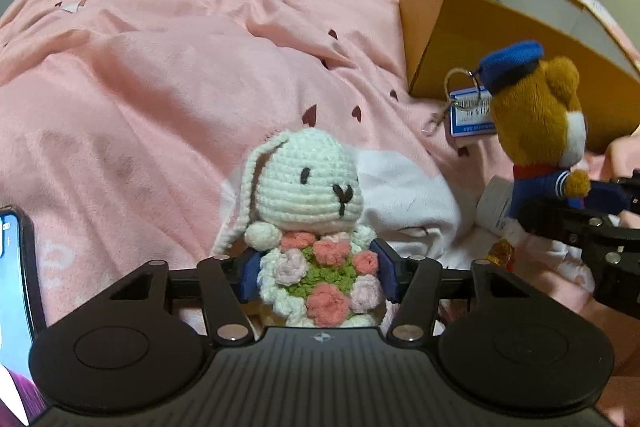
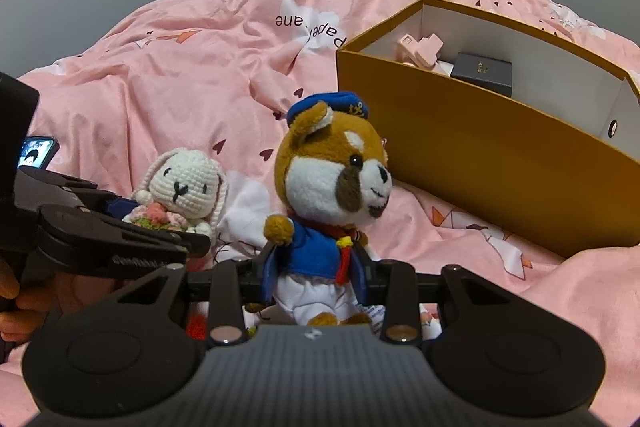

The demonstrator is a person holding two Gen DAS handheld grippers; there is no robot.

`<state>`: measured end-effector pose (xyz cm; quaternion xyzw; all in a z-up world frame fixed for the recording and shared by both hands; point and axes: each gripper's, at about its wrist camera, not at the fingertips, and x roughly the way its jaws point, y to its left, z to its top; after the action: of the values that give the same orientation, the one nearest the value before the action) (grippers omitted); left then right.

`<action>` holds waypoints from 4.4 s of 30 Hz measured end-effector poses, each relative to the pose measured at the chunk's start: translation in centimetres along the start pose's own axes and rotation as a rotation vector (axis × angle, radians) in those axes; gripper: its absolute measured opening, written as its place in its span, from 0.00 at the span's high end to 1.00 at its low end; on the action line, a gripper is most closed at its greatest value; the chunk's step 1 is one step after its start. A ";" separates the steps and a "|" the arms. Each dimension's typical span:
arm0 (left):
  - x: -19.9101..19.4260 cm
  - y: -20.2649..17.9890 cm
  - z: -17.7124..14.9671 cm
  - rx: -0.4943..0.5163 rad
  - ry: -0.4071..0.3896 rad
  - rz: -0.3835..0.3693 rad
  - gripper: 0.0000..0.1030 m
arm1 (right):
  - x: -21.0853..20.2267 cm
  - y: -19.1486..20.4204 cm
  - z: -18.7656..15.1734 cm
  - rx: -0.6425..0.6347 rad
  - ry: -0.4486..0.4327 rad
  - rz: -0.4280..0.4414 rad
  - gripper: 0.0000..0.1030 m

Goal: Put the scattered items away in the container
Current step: 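Lift the bear plush with the right while the left grasps the white crochet bunny, then carry the bear and bunny over the box with both grippers, then lower the bear and bunny into the box and open both grippers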

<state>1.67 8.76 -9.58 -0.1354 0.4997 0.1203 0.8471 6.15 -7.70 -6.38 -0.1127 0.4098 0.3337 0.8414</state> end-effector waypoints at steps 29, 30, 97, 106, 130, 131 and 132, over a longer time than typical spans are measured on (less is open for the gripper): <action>-9.6 -1.6 6.5 0.019 -0.233 -0.243 0.42 | -7.8 -4.6 3.5 0.132 -0.217 -0.009 0.62; -9.9 -2.0 7.1 0.034 -0.240 -0.252 0.42 | -8.2 -4.9 3.7 0.137 -0.229 -0.021 0.62; 14.0 -20.7 23.7 0.181 0.130 -0.459 0.36 | 6.8 -24.0 13.5 0.058 0.276 -0.215 0.55; 13.1 -21.1 23.8 0.212 0.090 -0.463 0.29 | 5.9 -23.6 13.2 -0.028 0.272 -0.255 0.31; 10.5 -22.5 19.8 0.599 0.131 -0.411 0.55 | 2.2 -22.8 11.2 -0.048 0.261 -0.098 0.65; 10.8 -22.5 19.8 0.599 0.131 -0.408 0.60 | 2.3 -22.8 11.2 -0.055 0.269 -0.086 0.67; 11.0 -22.6 19.8 0.598 0.136 -0.409 0.63 | 2.5 -22.7 11.1 -0.068 0.277 -0.076 0.68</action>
<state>30.66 -4.66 -7.60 0.0136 0.5305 -0.2120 0.8206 28.93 -18.47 -3.05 -0.2016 0.5057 0.2968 0.7846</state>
